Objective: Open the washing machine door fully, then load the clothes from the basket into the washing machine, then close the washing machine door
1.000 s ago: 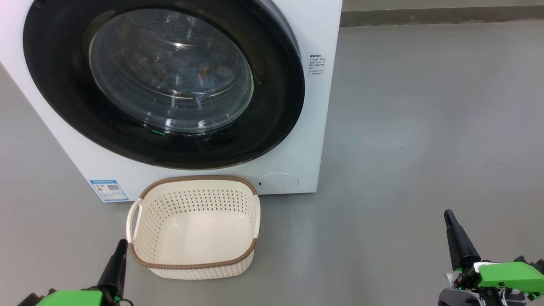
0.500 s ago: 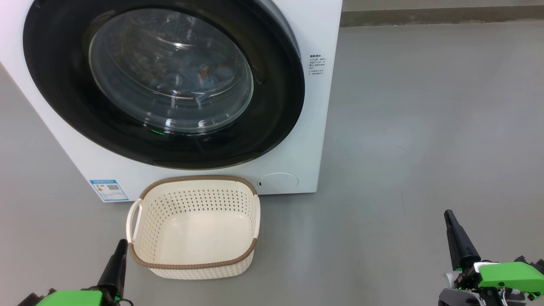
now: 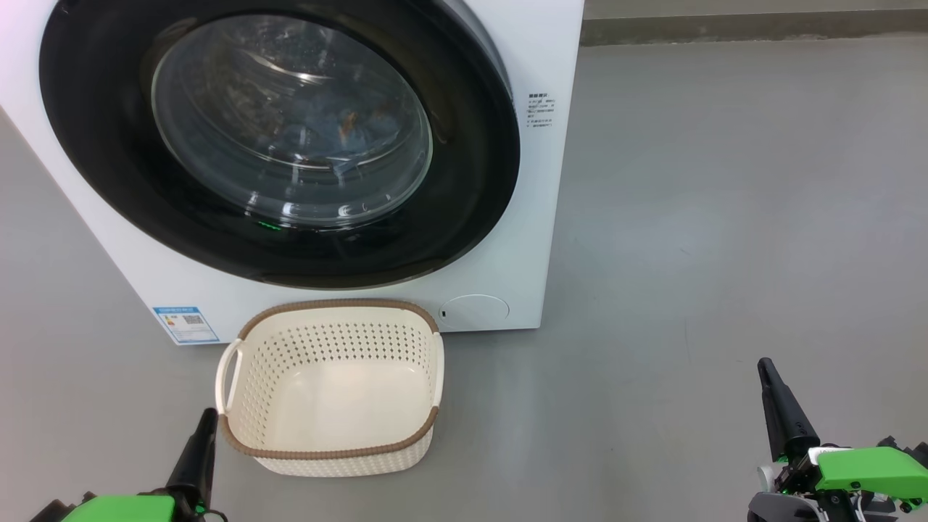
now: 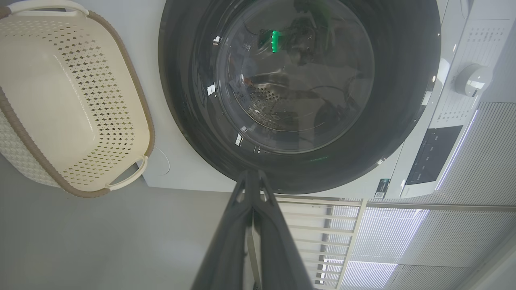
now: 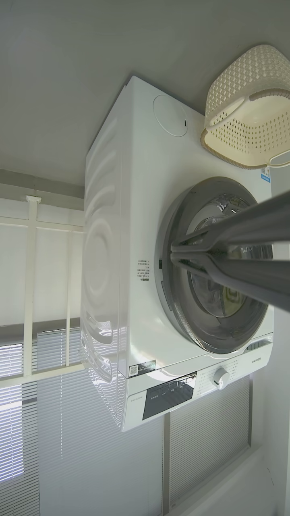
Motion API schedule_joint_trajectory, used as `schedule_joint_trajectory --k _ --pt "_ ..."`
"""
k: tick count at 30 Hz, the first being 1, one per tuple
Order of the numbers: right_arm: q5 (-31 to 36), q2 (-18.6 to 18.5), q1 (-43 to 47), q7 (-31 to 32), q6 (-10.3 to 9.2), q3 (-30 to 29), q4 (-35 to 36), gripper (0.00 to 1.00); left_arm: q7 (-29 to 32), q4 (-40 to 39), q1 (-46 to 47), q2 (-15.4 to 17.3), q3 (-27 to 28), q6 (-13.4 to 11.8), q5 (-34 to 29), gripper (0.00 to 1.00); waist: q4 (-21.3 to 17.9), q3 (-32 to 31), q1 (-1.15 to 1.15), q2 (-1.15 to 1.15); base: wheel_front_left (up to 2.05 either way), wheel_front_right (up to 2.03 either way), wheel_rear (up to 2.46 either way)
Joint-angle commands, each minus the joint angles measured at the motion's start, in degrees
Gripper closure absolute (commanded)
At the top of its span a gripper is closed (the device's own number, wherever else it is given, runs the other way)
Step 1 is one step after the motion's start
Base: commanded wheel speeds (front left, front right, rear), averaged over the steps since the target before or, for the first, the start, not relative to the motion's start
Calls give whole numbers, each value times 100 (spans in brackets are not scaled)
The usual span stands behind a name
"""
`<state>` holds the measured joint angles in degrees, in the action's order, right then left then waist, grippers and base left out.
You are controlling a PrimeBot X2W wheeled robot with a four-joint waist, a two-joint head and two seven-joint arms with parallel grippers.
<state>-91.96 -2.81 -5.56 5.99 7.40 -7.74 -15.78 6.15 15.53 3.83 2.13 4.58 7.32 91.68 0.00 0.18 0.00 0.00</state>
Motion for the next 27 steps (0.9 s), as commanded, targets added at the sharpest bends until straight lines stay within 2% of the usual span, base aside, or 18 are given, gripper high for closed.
schedule_joint_trajectory --k 1,27 --pt "-23 -14 -62 46 9 126 176 100 35 -147 236 75 196 16 48 100 0 0 0 0 0 0 0" --pt "-20 -12 -63 49 9 122 176 100 35 -147 236 75 195 17 48 100 0 0 0 0 0 0 0"
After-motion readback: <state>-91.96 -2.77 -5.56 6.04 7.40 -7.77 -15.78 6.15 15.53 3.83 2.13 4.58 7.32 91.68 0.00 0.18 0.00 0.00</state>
